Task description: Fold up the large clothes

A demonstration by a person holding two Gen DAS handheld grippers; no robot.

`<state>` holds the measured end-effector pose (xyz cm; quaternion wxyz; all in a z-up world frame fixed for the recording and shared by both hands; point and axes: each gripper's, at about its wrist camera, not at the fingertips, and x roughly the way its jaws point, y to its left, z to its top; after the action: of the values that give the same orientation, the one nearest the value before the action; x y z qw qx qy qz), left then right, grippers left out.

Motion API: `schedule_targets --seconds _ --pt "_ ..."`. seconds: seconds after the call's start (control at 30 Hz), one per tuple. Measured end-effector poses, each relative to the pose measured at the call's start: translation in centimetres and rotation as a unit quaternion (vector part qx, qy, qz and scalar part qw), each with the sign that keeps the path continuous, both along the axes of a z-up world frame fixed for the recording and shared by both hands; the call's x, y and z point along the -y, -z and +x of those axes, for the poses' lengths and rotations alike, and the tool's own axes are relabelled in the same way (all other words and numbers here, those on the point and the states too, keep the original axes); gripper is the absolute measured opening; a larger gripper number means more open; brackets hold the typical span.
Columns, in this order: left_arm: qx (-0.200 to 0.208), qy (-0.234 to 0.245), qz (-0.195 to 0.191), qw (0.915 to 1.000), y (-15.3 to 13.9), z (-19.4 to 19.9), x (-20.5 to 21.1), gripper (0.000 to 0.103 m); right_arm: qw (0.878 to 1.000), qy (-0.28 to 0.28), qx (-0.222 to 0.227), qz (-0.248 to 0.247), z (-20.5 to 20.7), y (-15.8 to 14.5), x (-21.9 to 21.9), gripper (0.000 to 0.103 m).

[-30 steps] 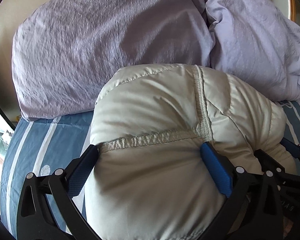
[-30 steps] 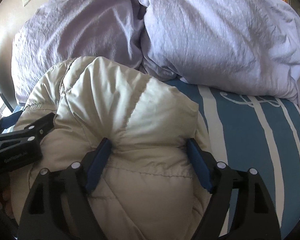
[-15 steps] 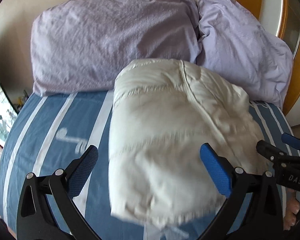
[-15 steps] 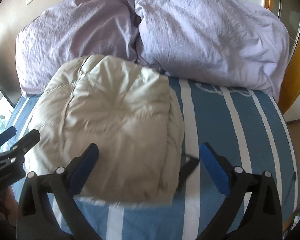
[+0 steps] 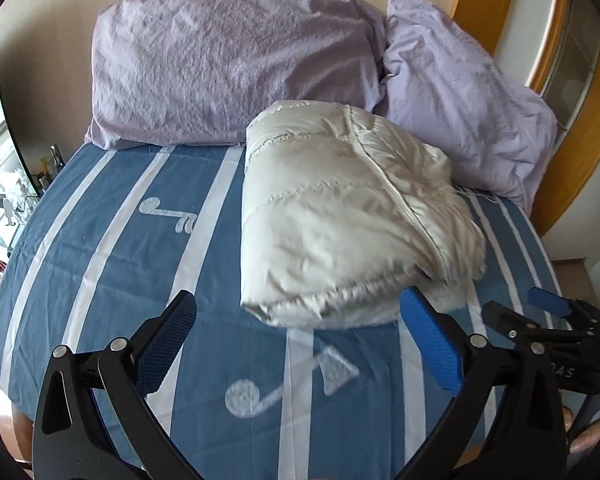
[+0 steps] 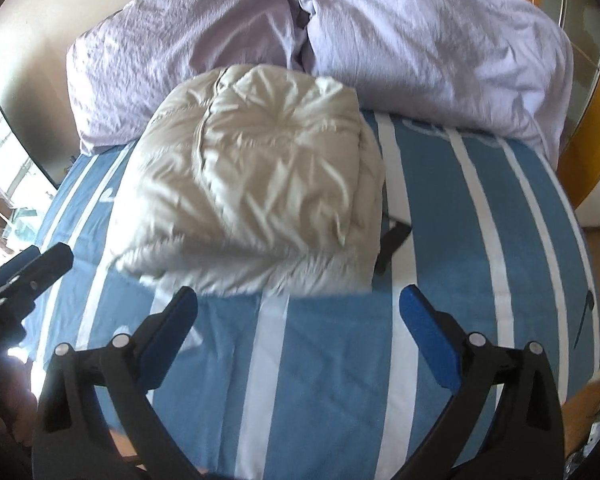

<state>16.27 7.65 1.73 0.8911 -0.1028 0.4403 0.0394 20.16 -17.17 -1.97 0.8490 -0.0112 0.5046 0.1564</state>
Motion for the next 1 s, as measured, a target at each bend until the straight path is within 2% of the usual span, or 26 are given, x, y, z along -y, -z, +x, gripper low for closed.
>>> schedule_targets --seconds 0.33,1.0 --pt "-0.008 0.04 -0.011 0.9991 0.1 -2.9 1.5 0.102 1.0 0.008 -0.019 0.02 -4.2 0.5 0.7 0.101" --pt "-0.005 0.041 -0.04 0.9983 0.2 -4.5 1.5 0.102 0.999 0.006 -0.016 0.044 -5.7 -0.3 1.4 0.101"
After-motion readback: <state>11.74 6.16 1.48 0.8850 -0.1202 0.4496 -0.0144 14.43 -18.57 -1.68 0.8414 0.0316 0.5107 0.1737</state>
